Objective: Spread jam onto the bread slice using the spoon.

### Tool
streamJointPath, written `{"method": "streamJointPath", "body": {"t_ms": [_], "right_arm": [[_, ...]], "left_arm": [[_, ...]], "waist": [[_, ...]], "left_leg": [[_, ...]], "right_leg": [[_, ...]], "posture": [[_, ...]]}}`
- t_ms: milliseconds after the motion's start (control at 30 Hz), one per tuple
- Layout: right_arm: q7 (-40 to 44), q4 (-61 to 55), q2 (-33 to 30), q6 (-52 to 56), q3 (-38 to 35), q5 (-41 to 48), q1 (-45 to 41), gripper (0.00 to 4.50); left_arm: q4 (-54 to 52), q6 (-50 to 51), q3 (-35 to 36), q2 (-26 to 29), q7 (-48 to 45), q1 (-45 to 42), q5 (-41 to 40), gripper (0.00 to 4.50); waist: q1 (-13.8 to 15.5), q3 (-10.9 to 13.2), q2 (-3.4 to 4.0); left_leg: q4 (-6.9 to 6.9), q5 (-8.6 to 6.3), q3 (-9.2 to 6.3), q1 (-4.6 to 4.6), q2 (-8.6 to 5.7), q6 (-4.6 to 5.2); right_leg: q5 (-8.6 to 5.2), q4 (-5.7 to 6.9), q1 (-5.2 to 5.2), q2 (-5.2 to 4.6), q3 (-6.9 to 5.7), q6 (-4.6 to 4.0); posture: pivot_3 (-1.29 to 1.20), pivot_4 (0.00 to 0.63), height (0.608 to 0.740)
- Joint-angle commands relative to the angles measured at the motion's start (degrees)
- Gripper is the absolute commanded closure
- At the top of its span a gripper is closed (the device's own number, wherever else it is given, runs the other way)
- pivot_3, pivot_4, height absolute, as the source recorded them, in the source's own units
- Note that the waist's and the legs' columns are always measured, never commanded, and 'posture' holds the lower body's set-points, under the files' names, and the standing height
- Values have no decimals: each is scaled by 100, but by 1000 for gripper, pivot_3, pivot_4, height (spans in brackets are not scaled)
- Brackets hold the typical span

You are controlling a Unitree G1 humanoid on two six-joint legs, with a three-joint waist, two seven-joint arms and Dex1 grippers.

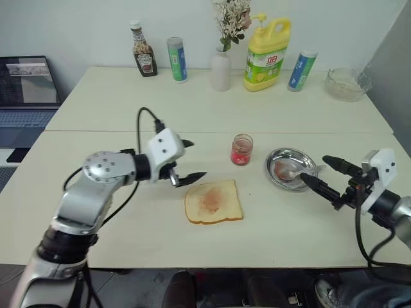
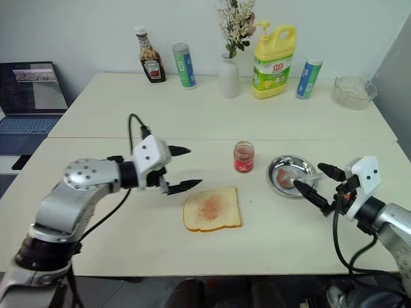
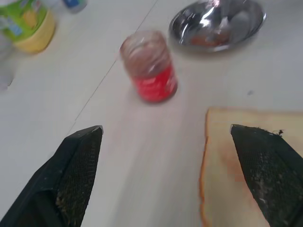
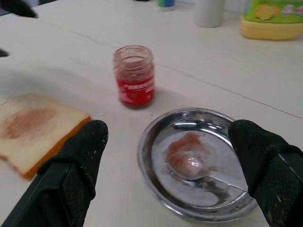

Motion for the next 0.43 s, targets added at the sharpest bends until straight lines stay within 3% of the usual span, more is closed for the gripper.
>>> {"method": "streamJointPath", "body": {"t_ms": [33, 200, 433], "right_arm": [[780, -213, -366, -241, -430, -74, 440, 73], [1579, -47, -657, -557, -614, -373, 1040, 73], [1963, 100, -745, -826, -385, -808, 1275, 73]], "left_arm": [[-41, -488, 525, 404, -206, 740, 102, 0], [101, -809, 766, 533, -237, 1474, 78, 0], [48, -939, 854, 435, -247, 1913, -55, 0]], "waist": [[1, 1, -2], [34, 3, -6], [21, 3, -9]], "left_leg": [[0, 0, 0, -1, 0, 0], [3, 0, -1, 1, 1, 0], [6, 0, 2, 4, 2, 0]], "right_leg": [[0, -2, 0, -1, -1, 0], [-1, -2, 2, -4, -3, 1], [1, 0, 3, -3, -1, 2]], "posture": [[0, 150, 740], [0, 150, 740], [0, 150, 740]]}}
